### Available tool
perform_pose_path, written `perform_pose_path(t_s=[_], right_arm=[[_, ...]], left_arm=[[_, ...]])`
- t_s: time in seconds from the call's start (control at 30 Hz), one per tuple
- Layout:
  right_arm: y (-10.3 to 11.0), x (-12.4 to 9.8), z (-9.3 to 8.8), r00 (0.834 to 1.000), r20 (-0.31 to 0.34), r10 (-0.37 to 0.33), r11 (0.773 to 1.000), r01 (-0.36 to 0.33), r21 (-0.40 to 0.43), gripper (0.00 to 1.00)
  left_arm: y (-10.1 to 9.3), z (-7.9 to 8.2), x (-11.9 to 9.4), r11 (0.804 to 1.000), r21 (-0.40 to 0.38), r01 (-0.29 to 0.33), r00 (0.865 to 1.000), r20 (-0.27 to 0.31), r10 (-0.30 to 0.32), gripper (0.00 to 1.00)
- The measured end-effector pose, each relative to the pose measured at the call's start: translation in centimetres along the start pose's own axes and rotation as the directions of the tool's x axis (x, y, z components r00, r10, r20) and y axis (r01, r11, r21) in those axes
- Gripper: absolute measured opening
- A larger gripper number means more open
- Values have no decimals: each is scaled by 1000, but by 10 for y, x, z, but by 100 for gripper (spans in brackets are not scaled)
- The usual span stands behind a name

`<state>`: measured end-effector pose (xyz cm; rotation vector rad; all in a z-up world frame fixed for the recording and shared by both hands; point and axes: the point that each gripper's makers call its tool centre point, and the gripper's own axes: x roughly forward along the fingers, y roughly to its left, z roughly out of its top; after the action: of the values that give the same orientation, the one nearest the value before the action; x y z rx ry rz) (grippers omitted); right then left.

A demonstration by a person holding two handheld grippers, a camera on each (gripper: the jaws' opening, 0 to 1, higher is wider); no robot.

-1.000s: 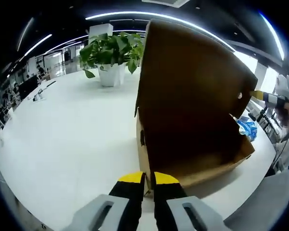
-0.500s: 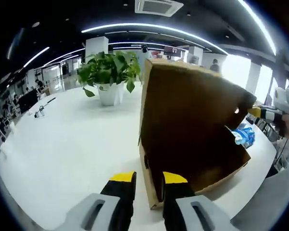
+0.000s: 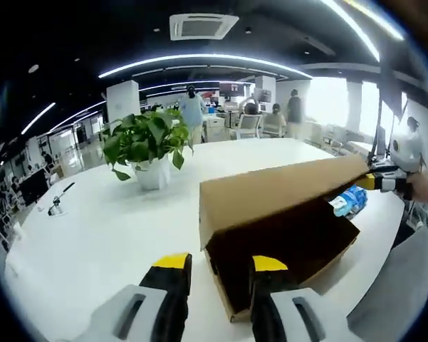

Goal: Operate the shoe box by opening the lid, removing the specified soft item, and placing it in the target area until the item is outside and the box remains undamaged.

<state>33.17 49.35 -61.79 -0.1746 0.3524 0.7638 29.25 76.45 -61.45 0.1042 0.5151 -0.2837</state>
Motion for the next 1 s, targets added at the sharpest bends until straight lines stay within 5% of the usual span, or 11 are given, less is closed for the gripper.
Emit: perform_pose_path(t_s=[0.47,1.0], right_arm=[[23,-10,-30,998,-33,50,995,-52,-81,18],[41,-10,-57,989,-92,112,986,-122,-114,28]], left_arm=[[-16,-21,-2,995,82,62,997,-49,-58,34],[-24,-52,-1,994,52,101,989,-114,-95,33]])
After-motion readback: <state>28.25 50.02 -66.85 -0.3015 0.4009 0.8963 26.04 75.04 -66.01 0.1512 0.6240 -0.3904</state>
